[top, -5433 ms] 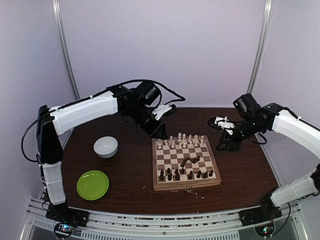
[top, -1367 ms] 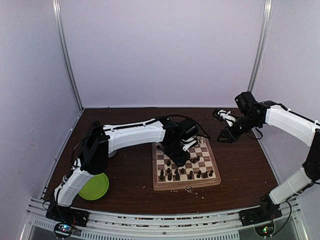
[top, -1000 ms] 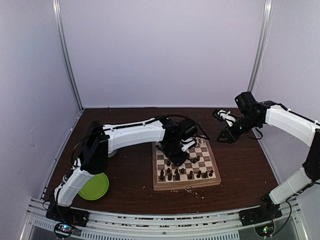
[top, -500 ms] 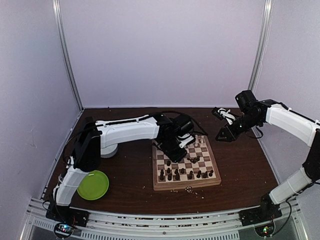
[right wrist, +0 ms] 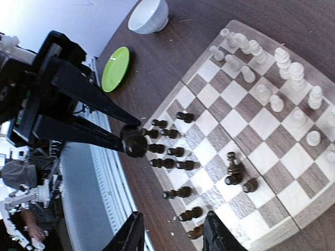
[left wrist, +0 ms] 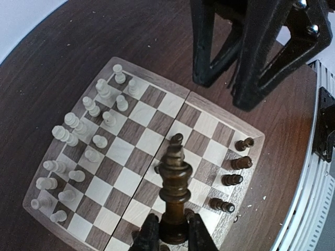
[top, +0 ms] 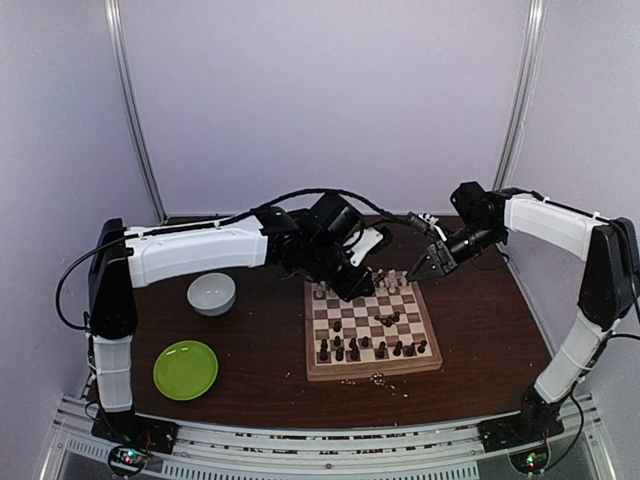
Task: Set up the chess pieces on the board
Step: Pass from the left arm to the right
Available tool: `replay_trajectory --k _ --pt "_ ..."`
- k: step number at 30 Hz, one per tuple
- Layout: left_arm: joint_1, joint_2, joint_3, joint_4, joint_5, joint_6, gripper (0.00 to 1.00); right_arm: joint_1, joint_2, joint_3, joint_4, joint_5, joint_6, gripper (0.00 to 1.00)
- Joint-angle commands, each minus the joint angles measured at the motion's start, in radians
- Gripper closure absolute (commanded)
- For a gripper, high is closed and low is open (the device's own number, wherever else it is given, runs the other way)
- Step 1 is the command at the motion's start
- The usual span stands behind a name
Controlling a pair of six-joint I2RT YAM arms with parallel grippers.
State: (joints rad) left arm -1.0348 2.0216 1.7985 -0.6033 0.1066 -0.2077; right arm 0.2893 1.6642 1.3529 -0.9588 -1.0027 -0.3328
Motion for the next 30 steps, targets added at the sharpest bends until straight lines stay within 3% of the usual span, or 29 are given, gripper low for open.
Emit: replay_trajectory --k 1,8,30 --pt "0.004 -0.037 -0.050 0.164 0.090 -0.014 0.93 -0.004 0.034 0.059 -0.089 -0.236 0.014 0.60" --pt "0.002 -0.038 -0.054 0.191 0.122 -0.025 0.93 0.006 0.109 0.142 -0.253 -0.295 -0.096 0.60" --pt "-0.012 -0.042 -0.051 0.214 0.158 -0.029 0.93 0.047 0.145 0.114 -0.160 -0.283 -0.003 0.65"
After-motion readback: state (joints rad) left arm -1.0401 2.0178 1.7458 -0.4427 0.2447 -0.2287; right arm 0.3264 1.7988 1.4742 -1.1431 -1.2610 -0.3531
